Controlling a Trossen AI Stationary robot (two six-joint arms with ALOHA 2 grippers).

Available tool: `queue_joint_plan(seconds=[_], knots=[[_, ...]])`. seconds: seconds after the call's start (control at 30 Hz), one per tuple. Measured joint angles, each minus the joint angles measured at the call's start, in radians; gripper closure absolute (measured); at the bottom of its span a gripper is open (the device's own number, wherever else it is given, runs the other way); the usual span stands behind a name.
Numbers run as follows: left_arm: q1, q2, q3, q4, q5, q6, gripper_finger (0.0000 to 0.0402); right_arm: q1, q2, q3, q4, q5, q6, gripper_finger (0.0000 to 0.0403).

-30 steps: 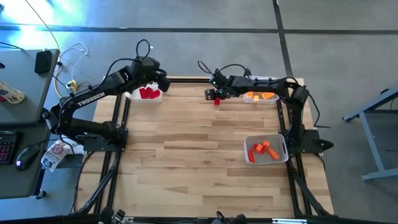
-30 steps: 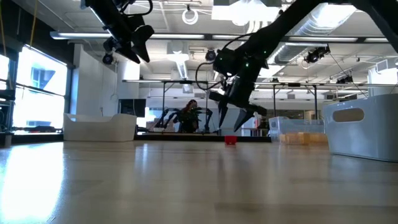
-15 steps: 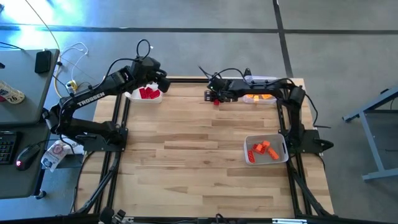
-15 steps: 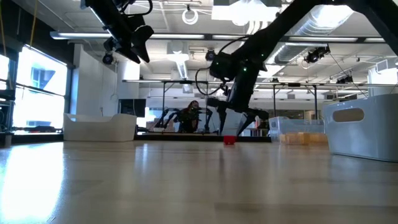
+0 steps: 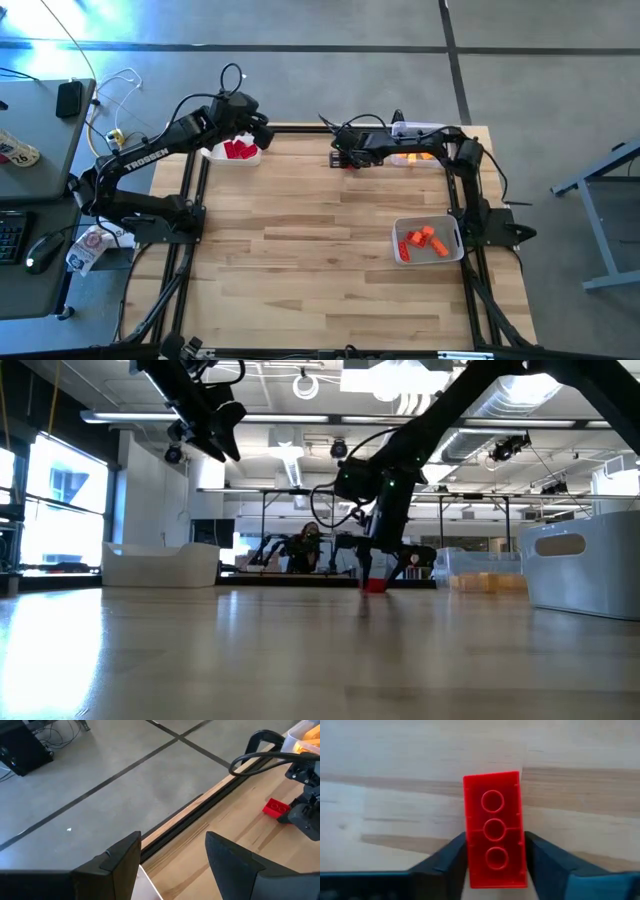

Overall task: Sort & place blocks by color
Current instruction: Put the red game piece into the white bin

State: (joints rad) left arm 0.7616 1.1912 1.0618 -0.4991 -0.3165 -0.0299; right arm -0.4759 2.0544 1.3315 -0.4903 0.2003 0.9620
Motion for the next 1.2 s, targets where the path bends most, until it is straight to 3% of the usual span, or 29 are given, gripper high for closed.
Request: queue_joint_plan(seconds=[0.13, 0.17, 0.63, 0.97, 1.2], knots=[[0.000, 0.000, 0.000, -0.002, 0.000, 0.000, 0.0195, 0.005, -0.005, -0.001, -0.002, -0.020, -0.090, 0.0296], [0.000, 0.000, 0.000, -0.002, 0.003, 0.000, 0.0195, 0.008, -0.009, -0.002, -0.002, -0.019, -0.114, 0.0299], [0.000, 0.000, 0.000, -0.027, 0.285, 0.105, 0.0195, 0.130, -0.121, -0.007, 0.003, -0.045, -0.437, 0.0299], [-0.028, 0.000, 0.000, -0.137, 0.520, 0.270, 0.0195, 0.225, -0.241, -0.006, 0.100, -0.268, -0.621, 0.0299], [-0.108, 0.000, 0.000, -0.200, 0.607, 0.293, 0.0195, 0.266, -0.308, -0.005, 0.184, -0.374, -0.684, 0.0299]])
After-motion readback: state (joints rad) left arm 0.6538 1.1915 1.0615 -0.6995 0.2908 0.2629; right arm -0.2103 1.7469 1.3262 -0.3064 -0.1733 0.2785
